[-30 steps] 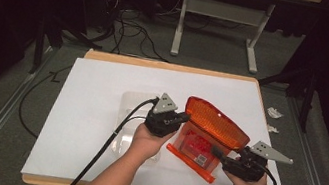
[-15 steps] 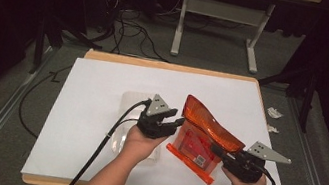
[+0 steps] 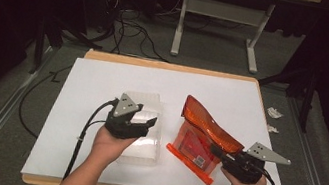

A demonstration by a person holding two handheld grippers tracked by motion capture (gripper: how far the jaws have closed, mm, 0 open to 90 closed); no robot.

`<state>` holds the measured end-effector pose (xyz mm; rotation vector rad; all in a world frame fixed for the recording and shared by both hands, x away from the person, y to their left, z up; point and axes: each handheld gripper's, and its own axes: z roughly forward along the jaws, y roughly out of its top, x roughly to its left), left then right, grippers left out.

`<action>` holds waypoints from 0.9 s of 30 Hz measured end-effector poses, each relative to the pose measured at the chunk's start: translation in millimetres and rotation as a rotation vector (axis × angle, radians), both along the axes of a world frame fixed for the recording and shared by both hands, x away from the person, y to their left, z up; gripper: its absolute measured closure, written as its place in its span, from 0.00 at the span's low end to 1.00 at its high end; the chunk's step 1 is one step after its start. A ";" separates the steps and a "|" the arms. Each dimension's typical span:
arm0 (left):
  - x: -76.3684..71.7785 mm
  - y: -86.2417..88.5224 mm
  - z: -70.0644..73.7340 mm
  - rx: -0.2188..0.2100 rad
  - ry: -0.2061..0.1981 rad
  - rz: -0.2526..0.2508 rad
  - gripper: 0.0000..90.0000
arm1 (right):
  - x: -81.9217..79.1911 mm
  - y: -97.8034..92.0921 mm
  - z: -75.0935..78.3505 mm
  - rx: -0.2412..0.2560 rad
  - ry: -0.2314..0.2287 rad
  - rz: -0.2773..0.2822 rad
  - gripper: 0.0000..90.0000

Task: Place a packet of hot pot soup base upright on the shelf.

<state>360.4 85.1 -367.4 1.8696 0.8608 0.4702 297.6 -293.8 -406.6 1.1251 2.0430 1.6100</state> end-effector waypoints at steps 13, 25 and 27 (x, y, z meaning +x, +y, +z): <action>-29.3 91.5 -16.2 0.019 -0.004 0.139 0.30 | -1.1 -0.1 -0.3 -0.006 0.001 -0.002 0.80; -49.1 132.0 -67.2 -0.005 0.045 0.174 0.31 | 0.1 -1.9 -0.4 -0.010 0.007 0.007 0.80; -47.2 132.8 -72.0 0.005 0.055 0.172 0.31 | -0.5 -1.0 0.4 -0.010 0.011 0.004 0.80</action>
